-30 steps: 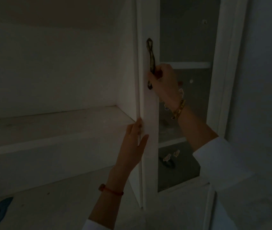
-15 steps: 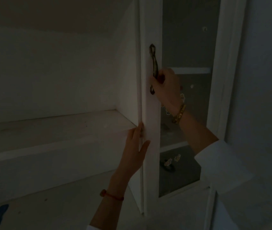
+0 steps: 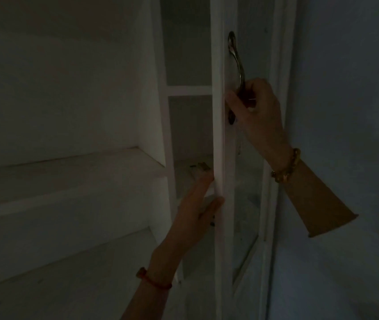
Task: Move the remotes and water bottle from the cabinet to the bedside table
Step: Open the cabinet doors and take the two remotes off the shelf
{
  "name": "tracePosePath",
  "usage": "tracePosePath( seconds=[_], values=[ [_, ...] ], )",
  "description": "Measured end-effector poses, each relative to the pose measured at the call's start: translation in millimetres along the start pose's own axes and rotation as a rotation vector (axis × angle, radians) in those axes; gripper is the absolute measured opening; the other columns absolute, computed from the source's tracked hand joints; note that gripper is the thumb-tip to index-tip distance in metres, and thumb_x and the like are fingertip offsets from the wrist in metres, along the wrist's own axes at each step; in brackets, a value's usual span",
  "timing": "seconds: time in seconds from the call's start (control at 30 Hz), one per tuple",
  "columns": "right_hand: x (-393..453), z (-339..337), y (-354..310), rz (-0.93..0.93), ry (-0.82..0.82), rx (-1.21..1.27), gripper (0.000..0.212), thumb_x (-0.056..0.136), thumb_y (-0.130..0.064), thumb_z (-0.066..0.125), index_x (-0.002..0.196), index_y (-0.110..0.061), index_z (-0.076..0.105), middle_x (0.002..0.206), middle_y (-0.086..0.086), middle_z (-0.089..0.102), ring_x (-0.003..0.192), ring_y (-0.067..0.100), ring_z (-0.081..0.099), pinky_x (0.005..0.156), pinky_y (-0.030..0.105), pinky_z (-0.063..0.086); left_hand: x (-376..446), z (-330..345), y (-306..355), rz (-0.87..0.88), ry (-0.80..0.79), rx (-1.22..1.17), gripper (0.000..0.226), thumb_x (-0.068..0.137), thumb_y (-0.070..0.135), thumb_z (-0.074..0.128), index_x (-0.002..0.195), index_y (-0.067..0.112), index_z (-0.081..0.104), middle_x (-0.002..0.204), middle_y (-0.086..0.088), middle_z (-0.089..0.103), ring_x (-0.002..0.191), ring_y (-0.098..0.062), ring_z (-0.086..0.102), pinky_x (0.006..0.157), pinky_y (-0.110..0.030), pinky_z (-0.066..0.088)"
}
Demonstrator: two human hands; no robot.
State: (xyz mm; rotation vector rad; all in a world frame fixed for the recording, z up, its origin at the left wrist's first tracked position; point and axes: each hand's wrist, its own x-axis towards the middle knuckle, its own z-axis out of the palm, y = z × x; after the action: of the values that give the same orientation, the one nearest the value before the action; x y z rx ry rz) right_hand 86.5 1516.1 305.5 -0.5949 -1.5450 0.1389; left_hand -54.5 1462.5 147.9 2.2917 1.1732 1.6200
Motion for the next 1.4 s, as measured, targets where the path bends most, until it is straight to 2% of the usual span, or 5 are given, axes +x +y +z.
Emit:
tracePosePath(
  seconds=[0.2, 0.5, 0.63, 0.87, 1.4],
  values=[
    [-15.6, -54.4, -5.0, -0.081, 0.064, -0.232, 0.050, 0.074, -0.052, 0.071, 0.093, -0.010, 0.051, 0.100, 0.012, 0.052, 0.093, 0.024, 0.054, 0.082, 0.028, 0.047, 0.7, 36.2, 30.8, 0.149, -0.047, -0.028, 0.063, 0.091, 0.021, 0.060, 0.146, 0.011, 0.031, 0.156, 0.000, 0.028, 0.144, -0.005, 0.025, 0.117, -0.022, 0.023],
    [-31.5, -146.8, -3.1, -0.184, 0.145, -0.559, 0.069, 0.088, -0.048, 0.057, 0.142, -0.012, 0.035, 0.131, -0.001, 0.048, 0.119, 0.013, 0.043, 0.106, 0.034, 0.037, 19.2, 102.8, 61.5, 0.344, -0.154, -0.157, 0.070, 0.089, 0.024, 0.066, 0.147, 0.009, 0.030, 0.158, -0.002, 0.024, 0.145, -0.012, 0.024, 0.117, -0.040, 0.029],
    [-34.1, -186.5, 4.3, -0.242, 0.144, -0.758, 0.061, 0.095, -0.042, 0.048, 0.144, -0.009, 0.033, 0.139, 0.001, 0.048, 0.127, 0.021, 0.041, 0.110, 0.020, 0.023, 29.9, 135.4, 71.6, 0.408, -0.198, -0.147, 0.069, 0.093, 0.028, 0.060, 0.149, 0.013, 0.024, 0.160, 0.001, 0.019, 0.147, -0.013, 0.018, 0.117, -0.044, 0.027],
    [-26.8, -240.9, 25.2, -0.180, 0.123, -1.032, 0.058, 0.099, -0.040, 0.033, 0.148, -0.011, 0.023, 0.141, 0.006, 0.048, 0.131, 0.026, 0.037, 0.105, 0.047, 0.036, 46.8, 196.6, 90.2, 0.458, -0.302, -0.049, 0.070, 0.099, 0.034, 0.045, 0.152, 0.020, 0.002, 0.161, 0.007, -0.005, 0.148, -0.007, -0.002, 0.121, -0.044, 0.010],
    [2.1, -317.9, 89.4, -0.082, 0.056, -1.210, 0.055, 0.100, -0.037, 0.032, 0.149, -0.014, 0.020, 0.157, 0.002, 0.026, 0.145, 0.023, 0.019, 0.119, 0.042, 0.019, 84.9, 296.4, 106.6, 0.424, -0.295, -0.043, 0.068, 0.098, 0.038, 0.039, 0.152, 0.018, 0.004, 0.161, 0.004, -0.011, 0.148, -0.007, -0.005, 0.121, -0.036, 0.004]
  ],
)
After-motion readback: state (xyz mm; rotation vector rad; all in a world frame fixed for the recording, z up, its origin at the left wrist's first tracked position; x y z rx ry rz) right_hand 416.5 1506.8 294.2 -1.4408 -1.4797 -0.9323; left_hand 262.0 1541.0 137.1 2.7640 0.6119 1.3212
